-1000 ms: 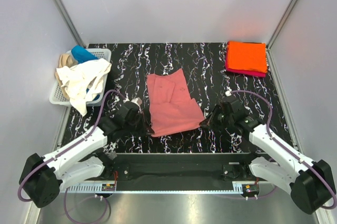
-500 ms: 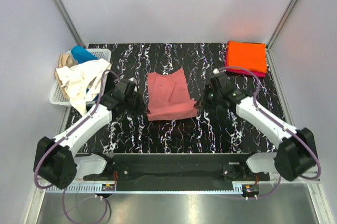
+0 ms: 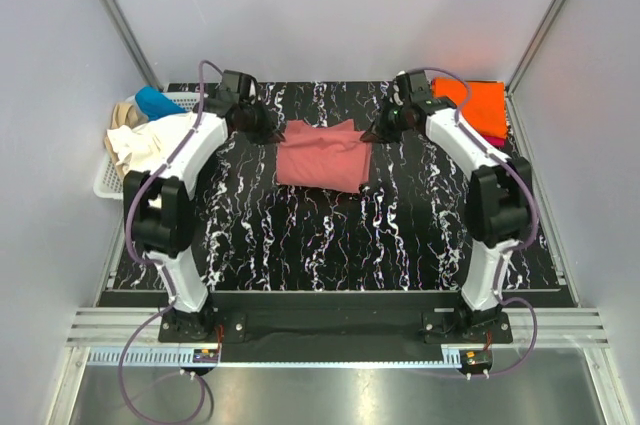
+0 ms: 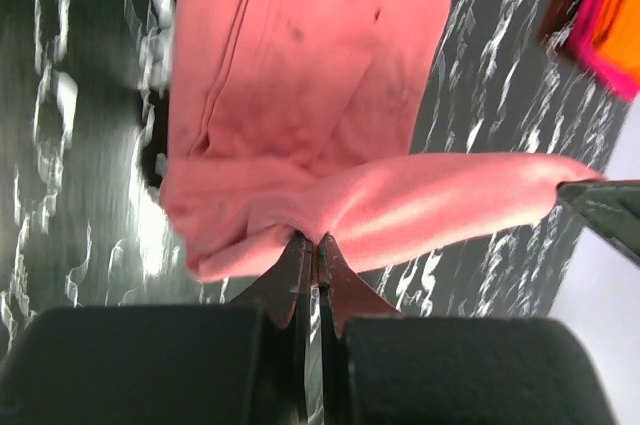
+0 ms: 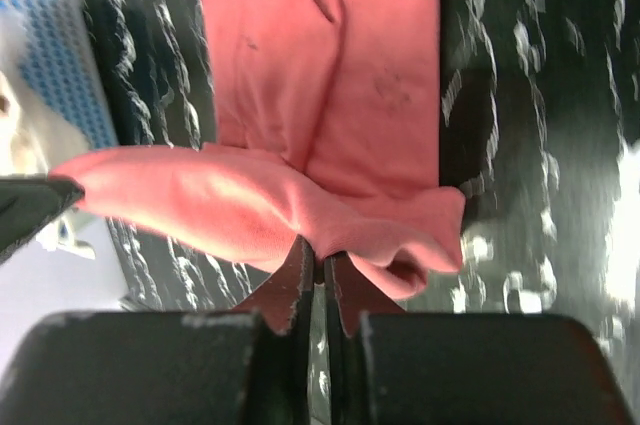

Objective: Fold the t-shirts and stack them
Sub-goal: Fold the tshirt

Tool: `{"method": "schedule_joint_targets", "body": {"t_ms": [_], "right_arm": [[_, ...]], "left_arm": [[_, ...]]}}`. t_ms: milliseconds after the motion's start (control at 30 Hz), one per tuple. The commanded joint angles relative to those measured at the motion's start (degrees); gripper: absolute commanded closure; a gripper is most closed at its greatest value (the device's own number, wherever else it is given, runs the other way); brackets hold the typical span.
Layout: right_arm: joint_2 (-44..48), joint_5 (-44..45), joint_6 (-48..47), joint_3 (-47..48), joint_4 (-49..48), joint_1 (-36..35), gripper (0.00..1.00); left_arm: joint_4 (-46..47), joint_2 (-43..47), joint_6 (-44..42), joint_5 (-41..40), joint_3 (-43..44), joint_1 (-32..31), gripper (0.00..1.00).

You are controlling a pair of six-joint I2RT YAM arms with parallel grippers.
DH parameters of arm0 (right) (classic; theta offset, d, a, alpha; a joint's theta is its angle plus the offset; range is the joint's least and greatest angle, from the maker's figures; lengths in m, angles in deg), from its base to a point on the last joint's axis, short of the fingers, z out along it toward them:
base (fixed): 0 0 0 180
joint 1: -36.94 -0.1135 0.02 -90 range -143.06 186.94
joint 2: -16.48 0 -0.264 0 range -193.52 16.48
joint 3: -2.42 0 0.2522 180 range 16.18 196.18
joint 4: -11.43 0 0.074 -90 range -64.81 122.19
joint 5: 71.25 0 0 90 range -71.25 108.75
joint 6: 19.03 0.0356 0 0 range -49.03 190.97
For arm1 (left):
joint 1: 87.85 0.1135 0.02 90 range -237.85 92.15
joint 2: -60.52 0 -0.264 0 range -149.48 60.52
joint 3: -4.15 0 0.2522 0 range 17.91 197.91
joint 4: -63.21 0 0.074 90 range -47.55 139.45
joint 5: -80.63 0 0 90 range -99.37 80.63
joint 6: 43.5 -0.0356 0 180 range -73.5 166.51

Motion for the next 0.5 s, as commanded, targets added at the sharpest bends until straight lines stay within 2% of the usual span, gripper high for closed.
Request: {"method": "schedule_joint_targets", "body": {"t_ms": [0,167,233,267,300,400,467], "right_arm": [[-7.5,-6.7,-2.5,10.5,0.7,1.5,0.92],[-21.7,-12.8,-3.1,30.6,0.7,3.2,0.88],[-29.7,-15.7,-1.8,41.0,0.8,4.1,0.9],[-34.4,-17.0,0.2,44.5,0.7,4.6,0.91],[-36.4,-18.2,1.3,50.3,0.8,4.9,0.93],[-40.6,-19.5,3.8,57.6,0.6,5.7,0.95],[-42.2,-18.0,3.6,60.4,-0.2,5.9,0.86]], "left_arm": [[0.2,-7.9,-2.9,6.6,12.1,2.1,1.0],[0.7,-23.9,-3.6,8.7,30.5,5.1,1.0],[5.7,-29.8,0.0,11.6,36.2,7.4,1.0],[10.6,-31.3,1.5,16.6,37.6,8.0,1.0],[12.3,-32.6,2.9,17.9,38.5,8.4,1.0],[16.4,-34.5,4.5,17.4,39.9,8.8,1.0],[18.4,-35.4,4.4,14.7,39.9,9.0,0.96]]}}
